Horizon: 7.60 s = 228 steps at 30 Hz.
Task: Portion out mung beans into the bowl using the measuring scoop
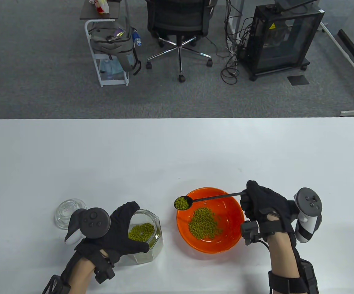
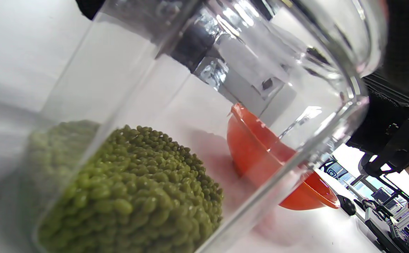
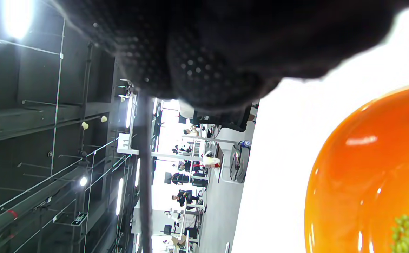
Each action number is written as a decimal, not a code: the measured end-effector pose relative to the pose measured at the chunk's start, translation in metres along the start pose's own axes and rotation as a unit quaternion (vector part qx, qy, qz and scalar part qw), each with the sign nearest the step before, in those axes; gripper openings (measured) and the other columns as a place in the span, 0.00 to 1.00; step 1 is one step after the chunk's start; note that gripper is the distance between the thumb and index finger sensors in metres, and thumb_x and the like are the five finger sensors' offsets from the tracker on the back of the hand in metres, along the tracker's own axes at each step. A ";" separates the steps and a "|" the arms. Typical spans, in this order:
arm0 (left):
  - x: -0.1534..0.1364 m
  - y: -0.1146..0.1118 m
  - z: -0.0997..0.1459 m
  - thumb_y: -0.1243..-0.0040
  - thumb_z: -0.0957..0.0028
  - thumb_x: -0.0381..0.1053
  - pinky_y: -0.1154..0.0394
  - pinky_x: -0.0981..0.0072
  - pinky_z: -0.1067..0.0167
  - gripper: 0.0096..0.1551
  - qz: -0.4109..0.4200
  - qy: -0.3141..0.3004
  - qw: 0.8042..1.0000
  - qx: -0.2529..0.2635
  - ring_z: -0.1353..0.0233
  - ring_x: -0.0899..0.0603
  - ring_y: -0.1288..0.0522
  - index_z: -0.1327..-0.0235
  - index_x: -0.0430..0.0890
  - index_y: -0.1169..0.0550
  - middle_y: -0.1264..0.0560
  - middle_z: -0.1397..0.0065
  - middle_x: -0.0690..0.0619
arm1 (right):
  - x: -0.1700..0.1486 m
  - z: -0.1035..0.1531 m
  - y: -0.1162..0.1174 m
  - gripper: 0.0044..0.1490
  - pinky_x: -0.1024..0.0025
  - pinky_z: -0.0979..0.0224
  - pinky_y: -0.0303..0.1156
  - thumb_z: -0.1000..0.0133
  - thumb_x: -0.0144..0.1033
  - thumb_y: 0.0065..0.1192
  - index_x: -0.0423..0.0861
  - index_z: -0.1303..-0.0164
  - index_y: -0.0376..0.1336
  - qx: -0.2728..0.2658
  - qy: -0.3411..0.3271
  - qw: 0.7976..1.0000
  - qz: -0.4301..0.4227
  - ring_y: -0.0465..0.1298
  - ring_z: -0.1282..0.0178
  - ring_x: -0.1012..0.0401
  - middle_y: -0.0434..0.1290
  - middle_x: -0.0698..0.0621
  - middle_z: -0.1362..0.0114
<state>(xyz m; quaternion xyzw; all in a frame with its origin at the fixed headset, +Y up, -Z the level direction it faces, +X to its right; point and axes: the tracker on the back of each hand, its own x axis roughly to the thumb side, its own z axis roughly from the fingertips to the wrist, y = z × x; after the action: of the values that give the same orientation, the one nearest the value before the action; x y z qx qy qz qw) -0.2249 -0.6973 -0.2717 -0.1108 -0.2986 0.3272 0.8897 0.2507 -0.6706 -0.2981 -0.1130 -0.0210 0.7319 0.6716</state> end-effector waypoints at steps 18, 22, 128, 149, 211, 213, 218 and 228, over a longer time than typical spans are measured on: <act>0.000 0.000 0.000 0.30 0.58 0.84 0.38 0.28 0.27 0.79 -0.001 0.001 1.000 -0.001 0.20 0.19 0.43 0.22 0.33 0.54 0.51 0.17 0.29 | -0.015 0.005 -0.036 0.27 0.67 0.75 0.81 0.45 0.51 0.66 0.39 0.71 0.81 -0.059 -0.004 0.997 0.045 0.83 0.81 0.58 0.86 0.43 0.68; 0.000 0.000 0.000 0.30 0.57 0.84 0.38 0.28 0.27 0.79 -0.001 0.001 1.000 -0.001 0.20 0.19 0.43 0.22 0.33 0.54 0.51 0.17 0.29 | -0.013 0.008 -0.041 0.27 0.66 0.75 0.81 0.46 0.51 0.66 0.39 0.71 0.81 -0.080 -0.011 0.994 0.073 0.83 0.81 0.58 0.85 0.42 0.68; 0.000 0.001 0.000 0.29 0.58 0.84 0.38 0.28 0.27 0.79 -0.001 0.003 1.000 -0.001 0.20 0.19 0.43 0.22 0.33 0.54 0.51 0.17 0.29 | 0.078 0.069 0.088 0.26 0.64 0.72 0.81 0.48 0.53 0.70 0.41 0.74 0.82 -0.009 -0.345 0.932 0.107 0.83 0.80 0.57 0.86 0.44 0.68; 0.000 0.001 0.000 0.29 0.58 0.84 0.38 0.28 0.27 0.80 -0.001 0.002 1.000 -0.002 0.20 0.19 0.43 0.22 0.33 0.54 0.51 0.17 0.29 | 0.125 0.098 0.229 0.26 0.63 0.65 0.81 0.47 0.55 0.67 0.43 0.67 0.81 0.052 -0.425 0.769 0.474 0.84 0.73 0.56 0.86 0.45 0.61; 0.001 0.001 0.000 0.29 0.58 0.84 0.38 0.28 0.27 0.79 -0.002 0.003 1.000 -0.003 0.20 0.19 0.43 0.22 0.33 0.54 0.51 0.17 0.29 | 0.030 0.029 0.192 0.28 0.66 0.72 0.81 0.45 0.51 0.61 0.39 0.68 0.80 0.122 -0.065 0.962 0.235 0.84 0.79 0.58 0.86 0.43 0.66; 0.001 0.001 0.000 0.29 0.58 0.84 0.38 0.28 0.27 0.79 -0.002 0.003 1.000 -0.003 0.20 0.19 0.43 0.22 0.33 0.54 0.51 0.17 0.29 | 0.030 0.029 0.188 0.28 0.66 0.72 0.81 0.45 0.51 0.61 0.40 0.68 0.80 0.120 -0.065 0.964 0.230 0.84 0.79 0.58 0.86 0.43 0.65; 0.001 0.001 0.000 0.29 0.58 0.84 0.38 0.28 0.27 0.80 -0.002 0.003 1.000 -0.003 0.20 0.19 0.43 0.22 0.33 0.54 0.51 0.17 0.29 | 0.023 0.027 0.178 0.28 0.66 0.73 0.81 0.45 0.51 0.61 0.40 0.69 0.81 0.111 -0.049 0.971 0.207 0.84 0.80 0.59 0.86 0.43 0.66; 0.001 0.001 0.000 0.29 0.58 0.84 0.38 0.28 0.27 0.79 -0.002 0.003 1.000 -0.003 0.20 0.19 0.43 0.22 0.33 0.54 0.51 0.17 0.29 | 0.008 0.022 0.161 0.28 0.66 0.73 0.81 0.45 0.51 0.61 0.40 0.69 0.81 0.108 -0.023 0.982 0.153 0.84 0.80 0.59 0.86 0.43 0.66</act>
<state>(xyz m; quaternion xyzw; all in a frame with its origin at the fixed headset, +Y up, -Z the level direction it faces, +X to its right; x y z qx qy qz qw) -0.2251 -0.6960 -0.2713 -0.1134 -0.2972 0.3240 0.8910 0.0883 -0.6753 -0.3074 -0.0245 0.0603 0.8264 0.5594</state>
